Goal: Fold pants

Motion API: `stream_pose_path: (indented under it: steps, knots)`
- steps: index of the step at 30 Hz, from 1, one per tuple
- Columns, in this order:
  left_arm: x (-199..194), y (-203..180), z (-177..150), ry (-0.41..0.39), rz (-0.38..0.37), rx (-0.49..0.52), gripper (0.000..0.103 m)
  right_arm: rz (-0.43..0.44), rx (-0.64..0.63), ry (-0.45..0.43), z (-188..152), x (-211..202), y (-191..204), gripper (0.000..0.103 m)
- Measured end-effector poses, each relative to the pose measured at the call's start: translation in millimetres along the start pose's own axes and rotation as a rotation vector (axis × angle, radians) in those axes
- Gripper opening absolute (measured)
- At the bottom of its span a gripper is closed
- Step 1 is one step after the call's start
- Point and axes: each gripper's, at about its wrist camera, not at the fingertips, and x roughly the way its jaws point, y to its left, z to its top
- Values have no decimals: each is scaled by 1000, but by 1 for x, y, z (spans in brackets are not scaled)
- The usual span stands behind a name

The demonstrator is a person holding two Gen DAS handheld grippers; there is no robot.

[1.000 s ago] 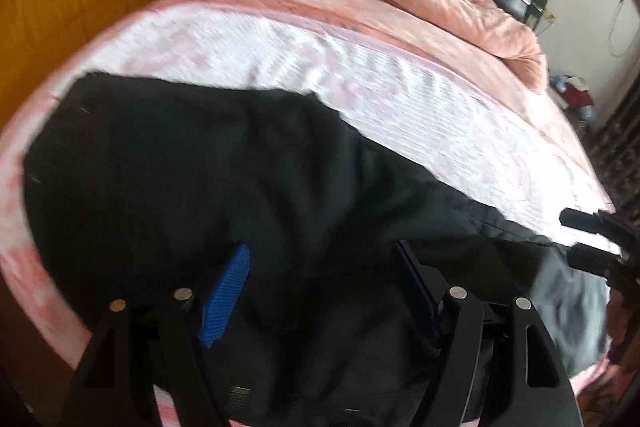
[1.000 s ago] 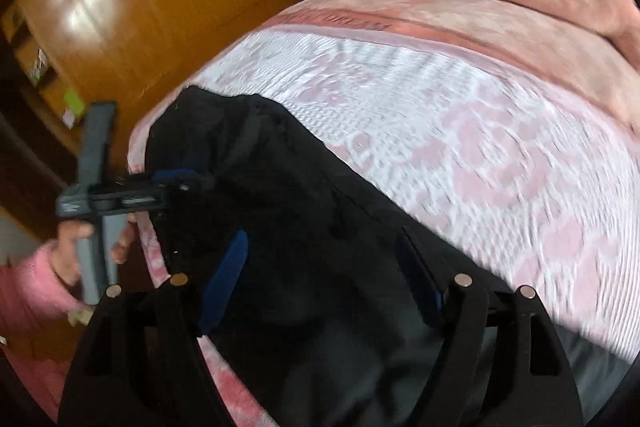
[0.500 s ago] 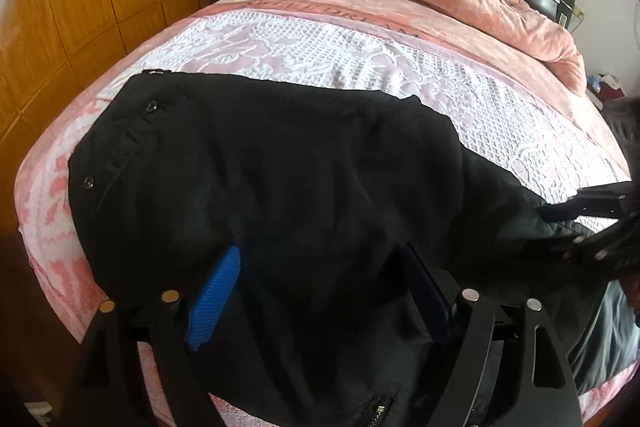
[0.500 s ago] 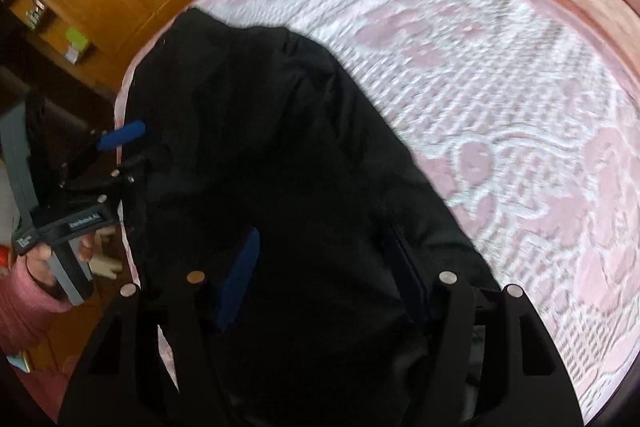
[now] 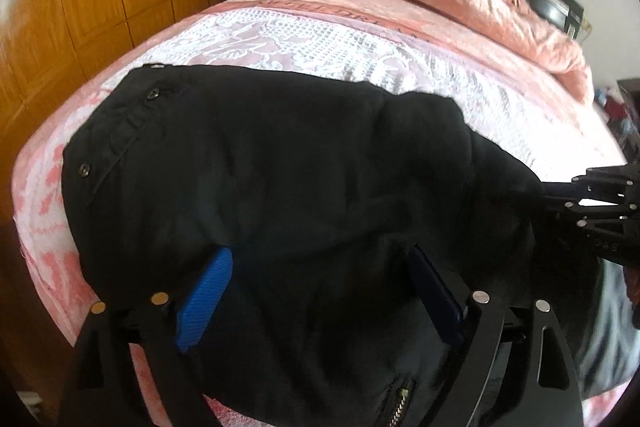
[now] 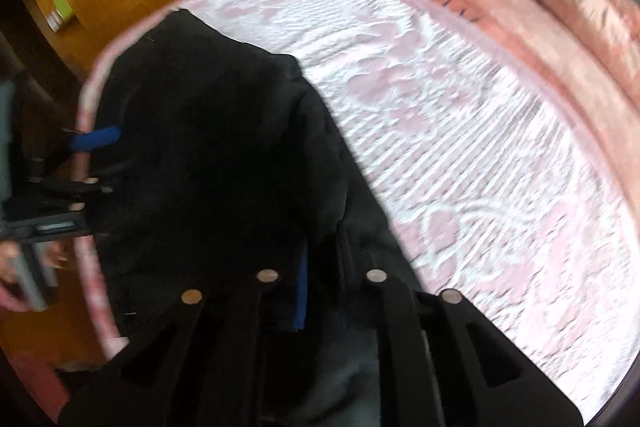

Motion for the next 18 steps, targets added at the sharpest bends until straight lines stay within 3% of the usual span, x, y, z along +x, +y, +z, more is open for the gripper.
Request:
stream_pose_path:
  steps: [1, 4, 5, 7, 8, 14, 18]
  knots:
    - [0, -4, -1, -6, 14, 17, 92, -36, -9, 11, -1, 8, 1, 21]
    - [-3, -6, -2, 0, 9, 32, 92, -21, 36, 23, -4, 19, -4, 30]
    - [-6, -5, -2, 6, -4, 25, 92, -3, 55, 10, -6, 14, -6, 30]
    - [-13, -5, -2, 9, -29, 9, 92, 30, 106, -35, -14, -8, -18, 47]
    - [-19, -6, -2, 1, -45, 1, 92, 23, 124, -65, -19, -23, -24, 50]
    - [-42, -53, -6, -42, -156, 56, 92, -50, 332, -139, -95, -92, -60, 46]
    - [-21, -93, -12, 10, -167, 130, 92, -42, 419, -95, -141, -77, -57, 46]
